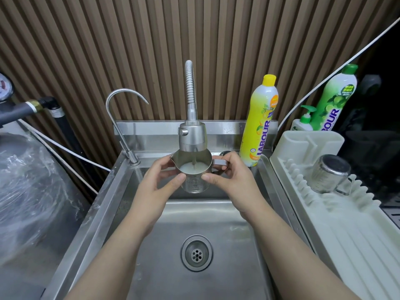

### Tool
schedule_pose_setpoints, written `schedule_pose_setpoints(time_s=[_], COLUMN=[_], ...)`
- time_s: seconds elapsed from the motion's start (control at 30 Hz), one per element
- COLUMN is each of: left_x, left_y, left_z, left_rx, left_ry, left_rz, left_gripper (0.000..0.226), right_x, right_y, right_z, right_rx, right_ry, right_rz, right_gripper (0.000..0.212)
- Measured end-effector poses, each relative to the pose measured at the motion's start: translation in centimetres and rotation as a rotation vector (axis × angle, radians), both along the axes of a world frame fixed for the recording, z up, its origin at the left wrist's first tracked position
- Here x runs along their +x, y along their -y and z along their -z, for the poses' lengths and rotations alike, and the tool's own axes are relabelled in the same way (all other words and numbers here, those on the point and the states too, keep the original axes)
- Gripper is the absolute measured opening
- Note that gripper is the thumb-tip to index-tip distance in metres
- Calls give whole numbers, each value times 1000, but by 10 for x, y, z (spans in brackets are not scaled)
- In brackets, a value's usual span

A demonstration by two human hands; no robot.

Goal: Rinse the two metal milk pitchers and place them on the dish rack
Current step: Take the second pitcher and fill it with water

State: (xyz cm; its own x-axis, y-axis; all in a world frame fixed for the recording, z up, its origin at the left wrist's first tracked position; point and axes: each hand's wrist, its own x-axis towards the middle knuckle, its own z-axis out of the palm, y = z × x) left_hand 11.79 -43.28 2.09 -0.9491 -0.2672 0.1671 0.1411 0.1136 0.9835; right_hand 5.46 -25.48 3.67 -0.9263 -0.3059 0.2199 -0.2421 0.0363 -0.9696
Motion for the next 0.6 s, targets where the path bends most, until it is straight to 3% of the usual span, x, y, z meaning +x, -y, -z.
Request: schedule_pose_setpoints(time_s=[0.6], left_x=[0], left_y=[-1], left_z=[0], left_rx=[43], left_ry=[-4], left_rz=[27], left_gripper=[49], right_x=[0], right_y=[1], right_z=[3], right_rx=[-11], right_ry=[10], right_rz=[-7], right_gripper=[36])
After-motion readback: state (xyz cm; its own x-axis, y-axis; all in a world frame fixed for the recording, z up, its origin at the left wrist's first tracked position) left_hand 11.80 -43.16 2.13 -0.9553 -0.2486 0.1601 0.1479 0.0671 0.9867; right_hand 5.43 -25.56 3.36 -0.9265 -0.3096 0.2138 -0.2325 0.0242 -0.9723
